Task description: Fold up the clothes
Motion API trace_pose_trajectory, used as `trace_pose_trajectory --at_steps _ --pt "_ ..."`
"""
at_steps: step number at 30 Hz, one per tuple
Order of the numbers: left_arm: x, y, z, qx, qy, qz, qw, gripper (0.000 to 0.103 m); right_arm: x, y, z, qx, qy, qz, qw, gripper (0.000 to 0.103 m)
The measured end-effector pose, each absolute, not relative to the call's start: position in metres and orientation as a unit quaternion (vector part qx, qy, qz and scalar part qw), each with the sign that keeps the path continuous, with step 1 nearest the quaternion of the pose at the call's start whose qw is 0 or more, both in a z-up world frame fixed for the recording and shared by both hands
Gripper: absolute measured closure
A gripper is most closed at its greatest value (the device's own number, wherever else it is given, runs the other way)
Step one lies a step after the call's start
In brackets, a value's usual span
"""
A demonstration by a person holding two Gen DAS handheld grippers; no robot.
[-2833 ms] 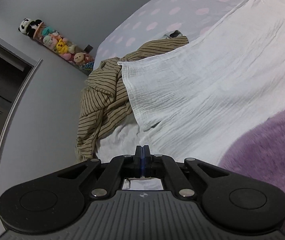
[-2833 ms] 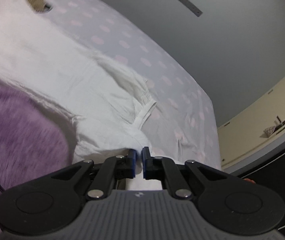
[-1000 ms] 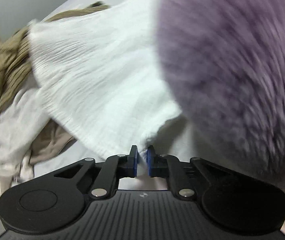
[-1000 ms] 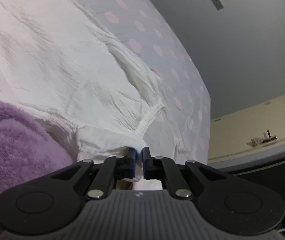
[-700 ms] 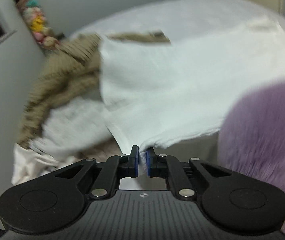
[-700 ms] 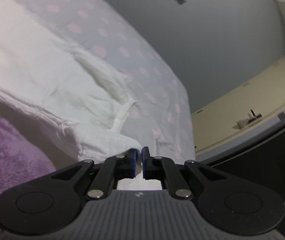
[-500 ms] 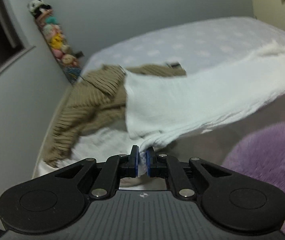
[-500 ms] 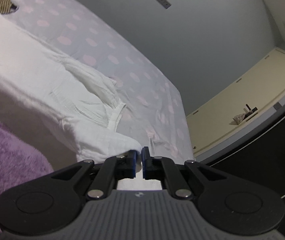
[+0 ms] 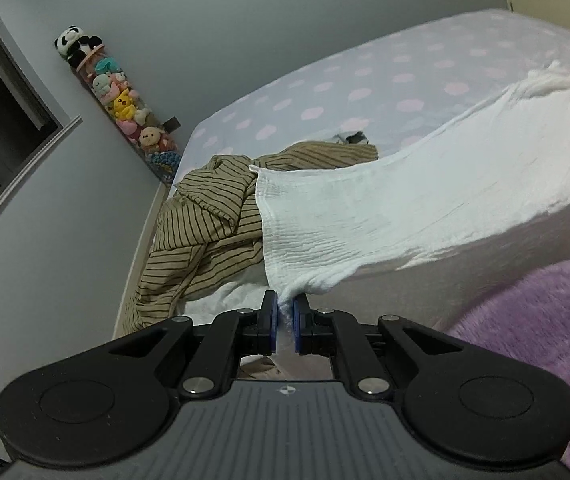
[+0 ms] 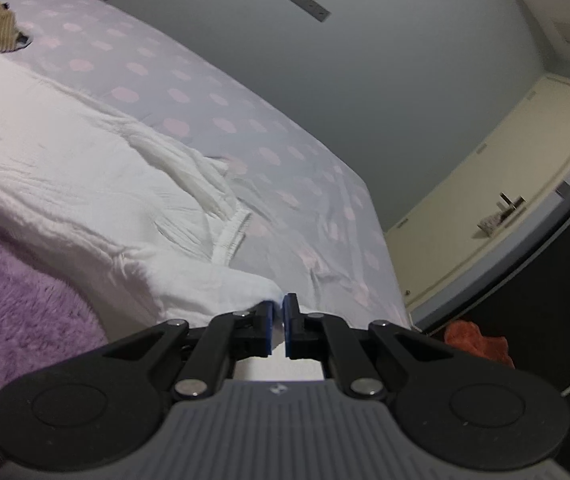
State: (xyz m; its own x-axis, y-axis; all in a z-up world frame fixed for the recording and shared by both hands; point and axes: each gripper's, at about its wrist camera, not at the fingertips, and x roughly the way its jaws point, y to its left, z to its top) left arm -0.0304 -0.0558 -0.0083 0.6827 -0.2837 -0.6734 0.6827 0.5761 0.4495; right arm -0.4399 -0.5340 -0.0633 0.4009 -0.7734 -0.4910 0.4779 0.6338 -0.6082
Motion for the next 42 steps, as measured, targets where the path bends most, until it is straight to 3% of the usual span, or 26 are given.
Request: trace_pose_trajectory --at_steps 14,25,35,38,40,42 --pt "0.084 -0.143 -0.044 0.394 0.319 -0.219 0.834 0.097 -0.322 -0.622 -0.069 -0.222 0.405 -0.349 0.815 0.097" --pt "0.188 -0.222 -0.082 0.424 0.336 -0.183 0.821 0.097 -0.206 -0.71 -0.109 -0.206 0.432 -0.337 0.811 0.097" --pt "0.237 -0.252 -0.134 0.439 0.364 -0.161 0.805 0.096 -0.16 -0.747 -0.151 -0.152 0.462 -0.337 0.806 0.096" --pt "0.238 -0.252 -0.136 0.432 0.361 -0.159 0.811 0.092 -0.146 -0.757 -0.163 -0.135 0.471 -0.337 0.804 0.087" --pt "0.237 -0.249 -0.13 0.418 0.36 -0.163 0.818 0.089 -0.153 -0.75 -0.157 -0.119 0.46 -0.343 0.81 0.071" --pt "0.235 -0.246 -0.124 0.407 0.355 -0.166 0.825 0.079 -0.161 -0.742 -0.149 -0.103 0.448 -0.348 0.817 0.068"
